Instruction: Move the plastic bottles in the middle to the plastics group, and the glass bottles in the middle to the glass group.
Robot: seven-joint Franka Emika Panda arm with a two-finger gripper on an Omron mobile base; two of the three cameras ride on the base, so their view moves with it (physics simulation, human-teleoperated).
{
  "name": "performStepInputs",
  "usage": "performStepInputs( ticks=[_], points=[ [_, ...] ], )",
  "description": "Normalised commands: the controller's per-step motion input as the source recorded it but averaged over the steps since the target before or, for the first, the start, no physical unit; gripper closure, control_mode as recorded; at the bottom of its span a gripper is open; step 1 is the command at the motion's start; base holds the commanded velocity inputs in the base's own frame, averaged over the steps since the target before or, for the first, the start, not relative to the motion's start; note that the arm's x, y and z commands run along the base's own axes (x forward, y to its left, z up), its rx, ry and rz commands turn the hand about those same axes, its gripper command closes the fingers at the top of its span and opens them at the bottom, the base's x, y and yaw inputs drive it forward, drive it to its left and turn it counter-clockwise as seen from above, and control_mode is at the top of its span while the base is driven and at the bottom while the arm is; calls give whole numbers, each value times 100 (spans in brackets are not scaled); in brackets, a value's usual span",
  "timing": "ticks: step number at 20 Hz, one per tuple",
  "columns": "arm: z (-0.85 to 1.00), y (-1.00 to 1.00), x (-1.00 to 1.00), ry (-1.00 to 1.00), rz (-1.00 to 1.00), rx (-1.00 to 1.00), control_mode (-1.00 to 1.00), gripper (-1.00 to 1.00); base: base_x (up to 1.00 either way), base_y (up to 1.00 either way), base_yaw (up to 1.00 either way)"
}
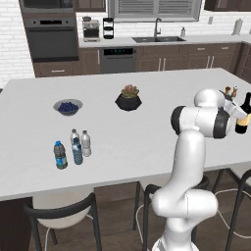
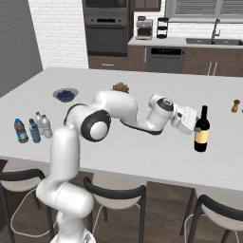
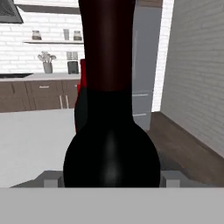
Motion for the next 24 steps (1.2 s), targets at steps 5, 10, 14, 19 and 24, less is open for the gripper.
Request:
performStepInputs(
  ticks=[5,10,14,19,24],
  points=[
    [0,-53,0,-6,1,6,-100,100,0,0,0],
    [-4,-7,-1,-6,4,0,-100,100,0,0,0],
    [-16,-1,-26,-6,5,1,-100,100,0,0,0],
    [-38,-5,-33,-9,5,0,-100,100,0,0,0],
    [-41,-15,-28,-12,3,-2,-100,100,0,0,0]
  ],
)
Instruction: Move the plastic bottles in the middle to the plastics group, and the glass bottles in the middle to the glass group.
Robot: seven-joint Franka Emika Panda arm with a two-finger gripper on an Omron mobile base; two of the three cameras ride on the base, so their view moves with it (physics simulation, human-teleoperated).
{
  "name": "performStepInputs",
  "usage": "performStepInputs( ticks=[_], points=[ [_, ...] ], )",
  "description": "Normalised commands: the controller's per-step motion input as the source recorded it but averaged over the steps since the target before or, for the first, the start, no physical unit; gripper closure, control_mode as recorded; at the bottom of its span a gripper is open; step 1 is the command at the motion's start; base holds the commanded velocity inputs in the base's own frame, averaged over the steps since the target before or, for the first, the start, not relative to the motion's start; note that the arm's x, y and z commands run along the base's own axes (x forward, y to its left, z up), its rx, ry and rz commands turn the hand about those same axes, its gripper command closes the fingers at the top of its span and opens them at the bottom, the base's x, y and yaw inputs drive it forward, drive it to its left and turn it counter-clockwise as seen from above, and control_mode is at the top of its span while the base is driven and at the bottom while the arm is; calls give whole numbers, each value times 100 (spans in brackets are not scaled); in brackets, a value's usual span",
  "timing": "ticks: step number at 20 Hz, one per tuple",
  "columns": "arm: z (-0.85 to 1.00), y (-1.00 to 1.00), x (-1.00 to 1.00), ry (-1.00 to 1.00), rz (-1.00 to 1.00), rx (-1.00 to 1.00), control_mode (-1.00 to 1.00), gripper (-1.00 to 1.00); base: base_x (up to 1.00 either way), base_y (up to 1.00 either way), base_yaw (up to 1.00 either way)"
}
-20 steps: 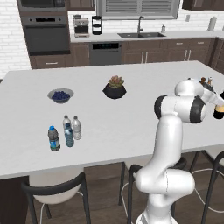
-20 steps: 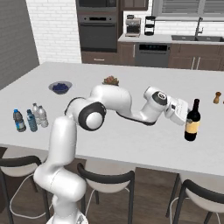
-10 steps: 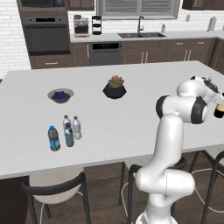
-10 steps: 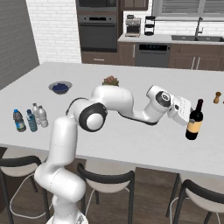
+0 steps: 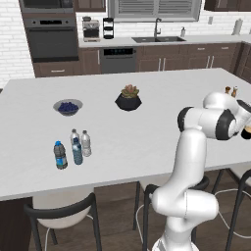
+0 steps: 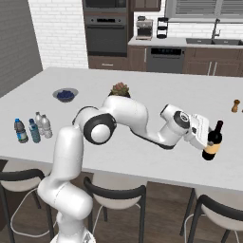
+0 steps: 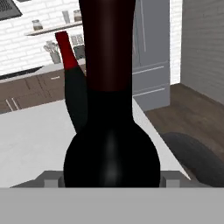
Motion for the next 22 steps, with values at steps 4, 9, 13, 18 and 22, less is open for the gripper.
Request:
performStepInputs(
  ticks=[4,9,13,18,22],
  points=[
    [-10,-21,-19,-6,0,-11,-100,100,0,0,0],
    [0,-26,-2,-4,1,-11,-100,100,0,0,0],
    [-1,0,0,-7,2,-4,-100,100,0,0,0],
    [0,0,0,-2,0,0,-100,100,0,0,0],
    [-3,-12,0,0,0,0,-100,100,0,0,0]
  ],
)
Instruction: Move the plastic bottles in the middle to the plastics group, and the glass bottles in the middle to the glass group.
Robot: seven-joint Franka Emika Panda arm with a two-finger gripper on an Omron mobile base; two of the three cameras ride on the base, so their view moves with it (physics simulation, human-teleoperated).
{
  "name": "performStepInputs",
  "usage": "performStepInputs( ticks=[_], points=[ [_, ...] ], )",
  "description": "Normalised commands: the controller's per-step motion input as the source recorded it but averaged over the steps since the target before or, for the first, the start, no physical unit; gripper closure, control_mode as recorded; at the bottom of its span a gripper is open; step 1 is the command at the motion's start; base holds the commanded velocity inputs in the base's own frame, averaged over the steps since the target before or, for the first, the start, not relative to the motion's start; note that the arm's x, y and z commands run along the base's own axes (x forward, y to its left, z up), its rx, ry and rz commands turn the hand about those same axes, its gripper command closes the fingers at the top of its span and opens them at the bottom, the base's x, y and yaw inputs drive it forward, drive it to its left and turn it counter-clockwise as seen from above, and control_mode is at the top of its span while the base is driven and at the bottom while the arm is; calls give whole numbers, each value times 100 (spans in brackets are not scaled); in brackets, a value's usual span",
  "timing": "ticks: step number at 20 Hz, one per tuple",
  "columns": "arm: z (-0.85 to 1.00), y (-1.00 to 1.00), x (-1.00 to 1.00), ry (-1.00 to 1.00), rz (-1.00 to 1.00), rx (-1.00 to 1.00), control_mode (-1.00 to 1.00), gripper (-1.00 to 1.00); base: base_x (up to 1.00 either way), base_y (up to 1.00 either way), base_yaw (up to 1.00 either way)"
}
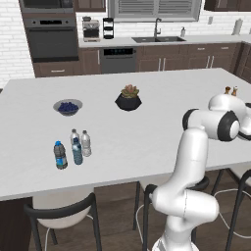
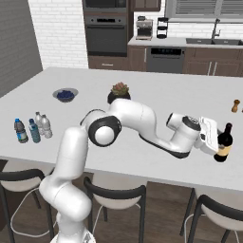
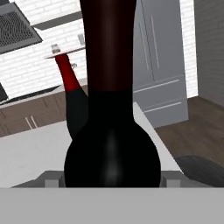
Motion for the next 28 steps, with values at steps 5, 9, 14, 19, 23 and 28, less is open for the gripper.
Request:
performStepInputs(
  ticks=[5,9,14,19,23,28],
  points=[
    [0,-7,0,0,-1,0,-100,100,0,0,0],
    [0,-16,0,0,-3,0,-100,100,0,0,0],
    [0,-18,0,0,-4,0,-100,100,0,0,0],
    [-6,-22,0,0,-5,0,-100,100,0,0,0],
    [-1,-6,0,0,-2,0,-100,100,0,0,0],
    [0,0,22,2,0,0,-100,100,0,0,0]
  ],
)
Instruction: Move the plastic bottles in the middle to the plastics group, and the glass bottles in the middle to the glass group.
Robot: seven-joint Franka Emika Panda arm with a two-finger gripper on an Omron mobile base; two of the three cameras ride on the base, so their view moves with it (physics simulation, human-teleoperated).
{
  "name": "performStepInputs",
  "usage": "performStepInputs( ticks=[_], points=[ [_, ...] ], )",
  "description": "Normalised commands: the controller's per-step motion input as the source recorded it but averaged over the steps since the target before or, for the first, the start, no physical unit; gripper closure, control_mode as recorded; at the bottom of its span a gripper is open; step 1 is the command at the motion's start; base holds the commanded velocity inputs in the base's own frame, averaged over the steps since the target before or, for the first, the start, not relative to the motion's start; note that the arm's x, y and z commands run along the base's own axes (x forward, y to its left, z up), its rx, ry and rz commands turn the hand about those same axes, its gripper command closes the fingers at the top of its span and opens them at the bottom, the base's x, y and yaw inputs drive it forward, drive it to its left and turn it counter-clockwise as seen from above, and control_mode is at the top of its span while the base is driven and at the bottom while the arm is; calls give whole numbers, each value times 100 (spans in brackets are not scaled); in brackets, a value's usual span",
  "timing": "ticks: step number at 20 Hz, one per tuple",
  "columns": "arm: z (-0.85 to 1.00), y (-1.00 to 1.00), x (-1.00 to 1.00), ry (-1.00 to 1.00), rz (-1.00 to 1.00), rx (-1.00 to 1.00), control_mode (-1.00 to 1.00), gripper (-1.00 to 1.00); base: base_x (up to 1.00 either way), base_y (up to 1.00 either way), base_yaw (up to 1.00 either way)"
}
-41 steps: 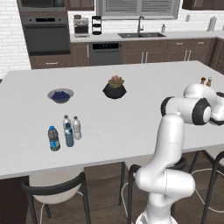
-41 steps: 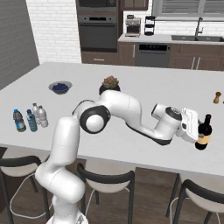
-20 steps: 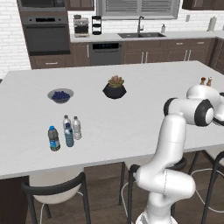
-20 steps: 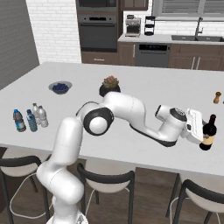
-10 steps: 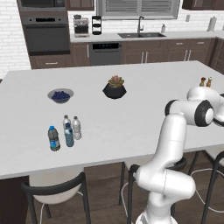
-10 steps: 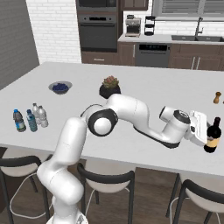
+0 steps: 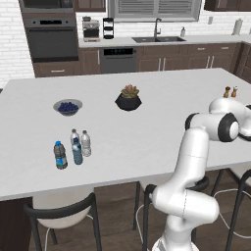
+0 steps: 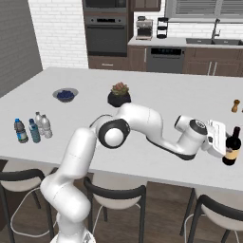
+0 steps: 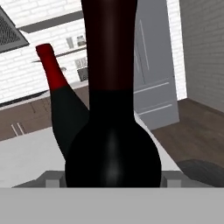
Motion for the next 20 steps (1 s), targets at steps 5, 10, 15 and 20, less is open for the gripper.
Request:
performStepInputs(
  ticks=[5,10,15,20],
  points=[
    [-6,0,16,9,0,0,-100,100,0,0,0],
    [-4,0,0,9,0,0,-100,100,0,0,0],
    [-31,0,0,-1,0,0,-100,100,0,0,0],
    [-39,0,0,0,0,0,-100,100,0,0,0]
  ],
)
